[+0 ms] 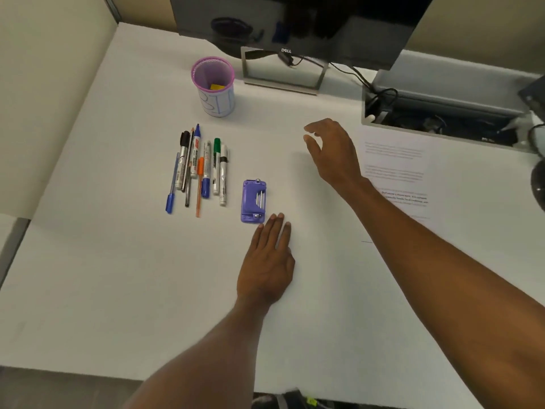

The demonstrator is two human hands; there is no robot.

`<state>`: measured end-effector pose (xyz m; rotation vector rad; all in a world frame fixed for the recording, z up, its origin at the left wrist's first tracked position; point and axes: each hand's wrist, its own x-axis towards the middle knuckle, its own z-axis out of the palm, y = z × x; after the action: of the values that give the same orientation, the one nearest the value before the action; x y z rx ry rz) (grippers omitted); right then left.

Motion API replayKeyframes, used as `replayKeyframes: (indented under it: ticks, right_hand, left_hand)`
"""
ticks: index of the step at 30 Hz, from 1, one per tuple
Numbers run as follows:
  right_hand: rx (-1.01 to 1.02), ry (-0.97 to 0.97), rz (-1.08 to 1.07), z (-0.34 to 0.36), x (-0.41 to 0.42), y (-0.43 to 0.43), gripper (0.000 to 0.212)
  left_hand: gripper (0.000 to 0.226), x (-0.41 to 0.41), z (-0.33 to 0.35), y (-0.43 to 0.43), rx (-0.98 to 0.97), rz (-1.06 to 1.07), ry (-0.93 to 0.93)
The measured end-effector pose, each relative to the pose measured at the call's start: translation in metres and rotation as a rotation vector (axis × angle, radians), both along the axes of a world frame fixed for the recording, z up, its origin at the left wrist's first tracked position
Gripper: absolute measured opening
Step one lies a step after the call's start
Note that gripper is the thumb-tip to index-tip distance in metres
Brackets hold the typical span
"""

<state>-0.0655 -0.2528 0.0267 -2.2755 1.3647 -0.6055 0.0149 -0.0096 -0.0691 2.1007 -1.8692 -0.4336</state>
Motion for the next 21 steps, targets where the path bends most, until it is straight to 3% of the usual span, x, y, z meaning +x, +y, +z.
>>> replayKeyframes:
  ticks: [9,21]
  right_hand:
    - [0.107,-0.024,-0.087,-0.036,-0.067,0.062,0.020]
    - [0.127,0.008,-0.048,-0.055,-0.082,0.106,0.026]
  left_hand:
    - [0.059,-0.001,0.007,0.000,0.011,0.016,-0.019]
    - [0.058,-0.004,0.011,0.001,0.034,0.021,-0.031]
